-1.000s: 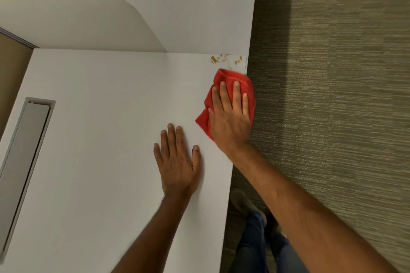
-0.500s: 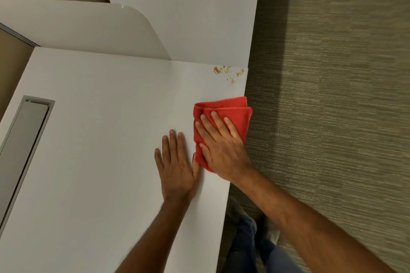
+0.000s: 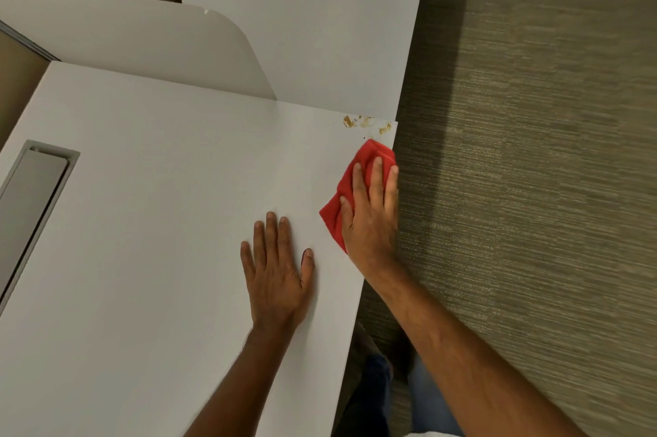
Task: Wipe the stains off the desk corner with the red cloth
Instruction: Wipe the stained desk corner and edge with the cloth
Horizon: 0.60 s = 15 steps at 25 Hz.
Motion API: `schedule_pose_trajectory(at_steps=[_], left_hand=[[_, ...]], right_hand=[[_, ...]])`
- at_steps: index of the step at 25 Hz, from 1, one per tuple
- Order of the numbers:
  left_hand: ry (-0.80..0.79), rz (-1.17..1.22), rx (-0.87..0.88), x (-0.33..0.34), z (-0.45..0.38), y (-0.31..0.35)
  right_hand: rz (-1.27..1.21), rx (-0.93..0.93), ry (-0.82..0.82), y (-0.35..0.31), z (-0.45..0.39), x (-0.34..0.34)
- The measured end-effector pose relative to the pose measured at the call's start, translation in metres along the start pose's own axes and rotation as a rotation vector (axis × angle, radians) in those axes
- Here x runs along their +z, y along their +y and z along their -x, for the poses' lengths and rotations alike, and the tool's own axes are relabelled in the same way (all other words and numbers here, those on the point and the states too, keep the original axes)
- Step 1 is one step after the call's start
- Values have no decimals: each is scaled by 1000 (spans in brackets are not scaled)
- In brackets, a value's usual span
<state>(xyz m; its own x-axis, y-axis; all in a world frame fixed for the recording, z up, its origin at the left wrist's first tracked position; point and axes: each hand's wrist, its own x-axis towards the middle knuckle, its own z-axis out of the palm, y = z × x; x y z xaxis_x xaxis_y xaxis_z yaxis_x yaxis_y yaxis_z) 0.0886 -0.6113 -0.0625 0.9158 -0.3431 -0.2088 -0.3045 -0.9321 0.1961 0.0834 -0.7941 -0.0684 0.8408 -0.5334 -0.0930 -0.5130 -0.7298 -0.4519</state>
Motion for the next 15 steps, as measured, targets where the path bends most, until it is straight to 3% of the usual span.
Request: schedule_pose_trajectory(at_steps=[5, 15], left_hand=[[-1, 25, -55, -1, -20, 18], [70, 27, -179, -2, -87, 66]], right_hand=[[-339, 199, 53, -1, -41, -11], [-342, 46, 17, 30, -146, -32]])
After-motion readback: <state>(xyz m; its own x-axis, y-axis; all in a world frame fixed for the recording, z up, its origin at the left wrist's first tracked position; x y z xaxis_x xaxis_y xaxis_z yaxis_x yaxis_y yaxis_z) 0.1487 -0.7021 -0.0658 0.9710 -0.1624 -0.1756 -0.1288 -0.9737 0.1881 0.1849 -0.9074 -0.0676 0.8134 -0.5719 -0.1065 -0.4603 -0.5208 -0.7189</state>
